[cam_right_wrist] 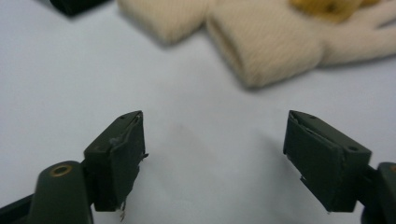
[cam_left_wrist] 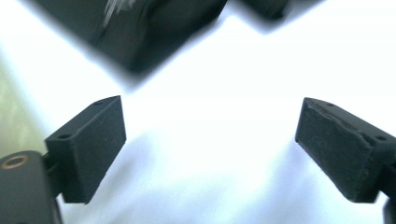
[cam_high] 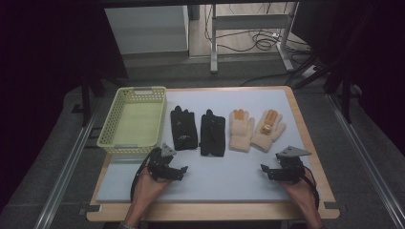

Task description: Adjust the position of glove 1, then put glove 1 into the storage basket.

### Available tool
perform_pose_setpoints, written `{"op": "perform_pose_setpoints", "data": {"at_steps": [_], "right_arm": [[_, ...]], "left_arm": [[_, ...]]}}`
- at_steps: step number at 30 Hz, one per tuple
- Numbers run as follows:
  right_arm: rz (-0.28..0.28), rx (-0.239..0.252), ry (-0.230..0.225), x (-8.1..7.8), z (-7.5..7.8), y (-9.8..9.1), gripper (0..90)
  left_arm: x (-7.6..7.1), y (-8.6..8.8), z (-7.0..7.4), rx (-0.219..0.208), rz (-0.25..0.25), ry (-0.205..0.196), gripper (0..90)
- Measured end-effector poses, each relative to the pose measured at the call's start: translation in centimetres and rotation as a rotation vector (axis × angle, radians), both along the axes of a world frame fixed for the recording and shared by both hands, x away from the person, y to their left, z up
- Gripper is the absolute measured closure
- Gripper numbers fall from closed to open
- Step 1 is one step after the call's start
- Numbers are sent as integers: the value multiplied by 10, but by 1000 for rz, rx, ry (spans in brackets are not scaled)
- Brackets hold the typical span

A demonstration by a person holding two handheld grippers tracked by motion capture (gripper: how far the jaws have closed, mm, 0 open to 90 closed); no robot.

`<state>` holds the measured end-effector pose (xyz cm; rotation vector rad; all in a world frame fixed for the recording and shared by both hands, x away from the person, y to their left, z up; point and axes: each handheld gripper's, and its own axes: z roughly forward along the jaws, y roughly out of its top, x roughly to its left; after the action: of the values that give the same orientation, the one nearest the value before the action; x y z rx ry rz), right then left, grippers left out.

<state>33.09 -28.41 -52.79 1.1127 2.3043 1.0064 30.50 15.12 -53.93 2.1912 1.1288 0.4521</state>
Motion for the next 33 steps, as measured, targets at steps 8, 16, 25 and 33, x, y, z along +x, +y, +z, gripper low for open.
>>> {"op": "perform_pose_setpoints", "data": {"at_steps": [8,16,25,33], "right_arm": [[-7,-29,13,1,-2,4,152],[-5,-35,20,1,-3,4,129],[-17,-31,25,1,-2,5,133],[-52,-38,56,2,2,6,158]], "left_arm": [[-4,15,-12,-82,8,-10,69],[-4,15,-12,-83,9,-11,69],[-4,15,-12,-85,9,-12,70],[-4,15,-12,-85,9,-12,70]]}}
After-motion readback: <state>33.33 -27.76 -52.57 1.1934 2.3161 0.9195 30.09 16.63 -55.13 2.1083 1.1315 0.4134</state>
